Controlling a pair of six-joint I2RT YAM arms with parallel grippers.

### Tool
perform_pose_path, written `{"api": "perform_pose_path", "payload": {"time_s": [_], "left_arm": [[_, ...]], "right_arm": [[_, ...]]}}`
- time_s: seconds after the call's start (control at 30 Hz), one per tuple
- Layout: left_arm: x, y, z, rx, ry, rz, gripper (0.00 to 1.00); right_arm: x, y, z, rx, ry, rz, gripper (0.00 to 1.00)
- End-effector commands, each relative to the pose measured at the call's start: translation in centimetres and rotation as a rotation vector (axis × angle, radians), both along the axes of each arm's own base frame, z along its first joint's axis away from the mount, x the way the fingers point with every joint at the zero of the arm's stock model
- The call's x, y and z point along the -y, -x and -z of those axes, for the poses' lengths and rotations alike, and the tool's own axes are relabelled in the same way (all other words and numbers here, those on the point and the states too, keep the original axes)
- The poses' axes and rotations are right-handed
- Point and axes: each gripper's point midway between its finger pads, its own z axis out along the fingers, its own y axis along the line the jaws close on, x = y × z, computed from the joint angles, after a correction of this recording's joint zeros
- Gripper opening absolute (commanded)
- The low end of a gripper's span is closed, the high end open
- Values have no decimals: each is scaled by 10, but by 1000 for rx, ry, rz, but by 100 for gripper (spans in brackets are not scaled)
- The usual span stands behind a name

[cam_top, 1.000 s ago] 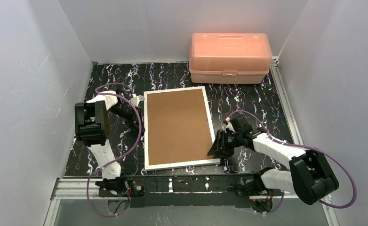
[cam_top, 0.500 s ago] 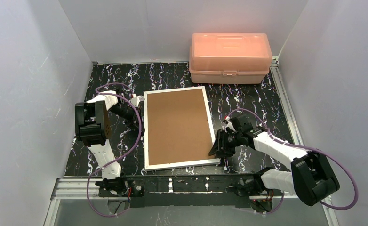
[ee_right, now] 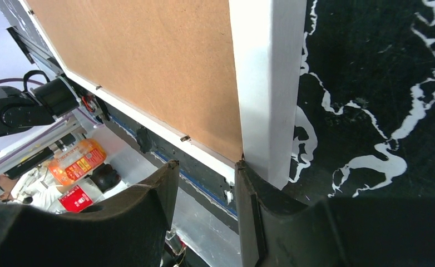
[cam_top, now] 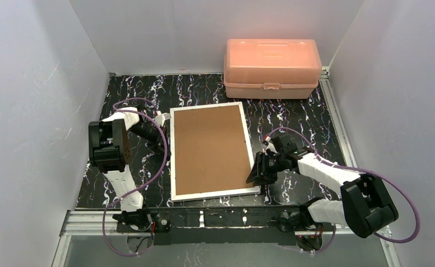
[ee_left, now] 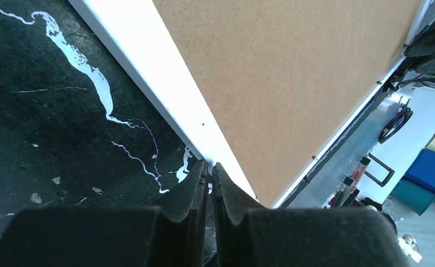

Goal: Put the photo into the frame
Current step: Install the photo frame at the center of the board.

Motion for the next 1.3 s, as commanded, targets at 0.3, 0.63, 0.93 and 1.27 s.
{"api": "perform_pose_path", "payload": {"time_s": [0.3,0.63,0.93,1.27], "left_arm": [[7,2,-9,-4,30,-2,6],[7,2,-9,-4,30,-3,5],[8,1,-11,-2,30,-3,4],[9,1,-12,-1,33,-4,3]], "right_arm": [[12,-24,-2,84,29,36,50],[9,-16,2,53,-10,54,49],[15,1,9,8,7,32,49],[14,-1,9,2,19,23,48]]}}
